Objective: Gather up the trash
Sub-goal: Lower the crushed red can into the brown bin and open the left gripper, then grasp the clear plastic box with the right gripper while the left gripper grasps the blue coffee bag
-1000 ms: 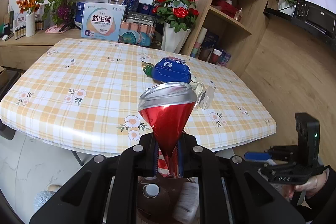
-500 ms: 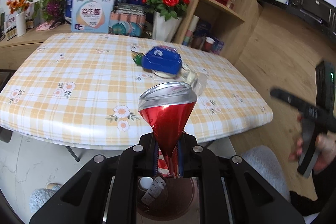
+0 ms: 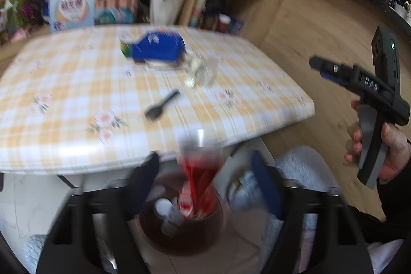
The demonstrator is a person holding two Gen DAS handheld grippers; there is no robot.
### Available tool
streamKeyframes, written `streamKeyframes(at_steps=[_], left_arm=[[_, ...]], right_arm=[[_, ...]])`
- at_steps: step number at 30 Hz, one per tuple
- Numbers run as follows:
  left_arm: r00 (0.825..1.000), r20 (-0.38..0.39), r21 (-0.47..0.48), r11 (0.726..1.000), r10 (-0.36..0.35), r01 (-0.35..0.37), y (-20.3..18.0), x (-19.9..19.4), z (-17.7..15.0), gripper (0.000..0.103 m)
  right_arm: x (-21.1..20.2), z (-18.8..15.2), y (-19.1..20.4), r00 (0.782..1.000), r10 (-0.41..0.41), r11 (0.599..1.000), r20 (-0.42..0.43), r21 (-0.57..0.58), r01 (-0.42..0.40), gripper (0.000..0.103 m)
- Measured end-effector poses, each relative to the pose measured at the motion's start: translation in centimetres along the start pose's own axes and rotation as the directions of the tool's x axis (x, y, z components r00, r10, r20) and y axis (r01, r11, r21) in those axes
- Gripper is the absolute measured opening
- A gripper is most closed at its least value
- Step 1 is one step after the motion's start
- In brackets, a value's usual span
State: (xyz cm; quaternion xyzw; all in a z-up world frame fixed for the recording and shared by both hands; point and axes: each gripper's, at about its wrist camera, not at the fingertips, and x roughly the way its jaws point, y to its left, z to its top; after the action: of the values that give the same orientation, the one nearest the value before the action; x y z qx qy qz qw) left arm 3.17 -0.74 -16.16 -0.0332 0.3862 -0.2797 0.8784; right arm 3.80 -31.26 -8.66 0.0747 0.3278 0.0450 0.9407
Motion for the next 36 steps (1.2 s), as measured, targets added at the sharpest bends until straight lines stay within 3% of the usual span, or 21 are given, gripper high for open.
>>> streamKeyframes(at_steps=[2,5,10,16,20,26,30,36], left_arm=[[0.999,0.013,0.002,0.999,0.038,-0.038,0.2,-0.3,0.4,0.076],[0.990,0.067,-0.018,0.992,0.125,-0.124,1.4,-1.3,0.8,0.091],[0.950,0.140,-0.083,0.960,0.278,-0.268,4.1,-3.1,1.5,0.097],[0.914,0.166,-0.191,0.922,0.369,-0.337,7.4,-4.9,1.8,0.097],[0.907,0.167,-0.227,0.911,0.386,-0.346,8.6,-5.6,1.7,0.097],[0.911,0.165,-0.206,0.917,0.377,-0.342,8.9,-4.7,2.2,0.097],[0.944,0.129,-0.152,0.946,0.305,-0.285,8.1,-1.9,3.0,0.097],[0.974,0.076,-0.024,0.977,0.215,-0.214,5.5,3.0,4.8,0.097]], right_arm=[[-0.1,0.0,-0.1,1.000,-0.009,1.000,0.005,-0.003,0.009,0.097],[0.1,-0.1,-0.3,1.000,-0.024,1.000,-0.002,-0.009,0.024,0.097],[0.2,-0.5,-0.2,0.998,-0.067,0.996,-0.006,-0.057,0.067,0.097],[0.5,-0.6,-0.3,0.996,-0.085,0.994,-0.004,-0.074,0.085,0.097],[1.3,-0.8,-0.3,0.996,-0.088,0.993,-0.032,-0.086,0.085,0.097],[3.2,-1.2,-0.7,0.995,-0.063,0.996,-0.072,-0.064,0.058,0.097],[5.2,-1.2,-0.9,0.993,-0.015,0.999,-0.114,-0.034,0.012,0.097],[7.8,-1.0,-1.4,0.990,-0.009,1.000,-0.142,-0.030,0.005,0.097]])
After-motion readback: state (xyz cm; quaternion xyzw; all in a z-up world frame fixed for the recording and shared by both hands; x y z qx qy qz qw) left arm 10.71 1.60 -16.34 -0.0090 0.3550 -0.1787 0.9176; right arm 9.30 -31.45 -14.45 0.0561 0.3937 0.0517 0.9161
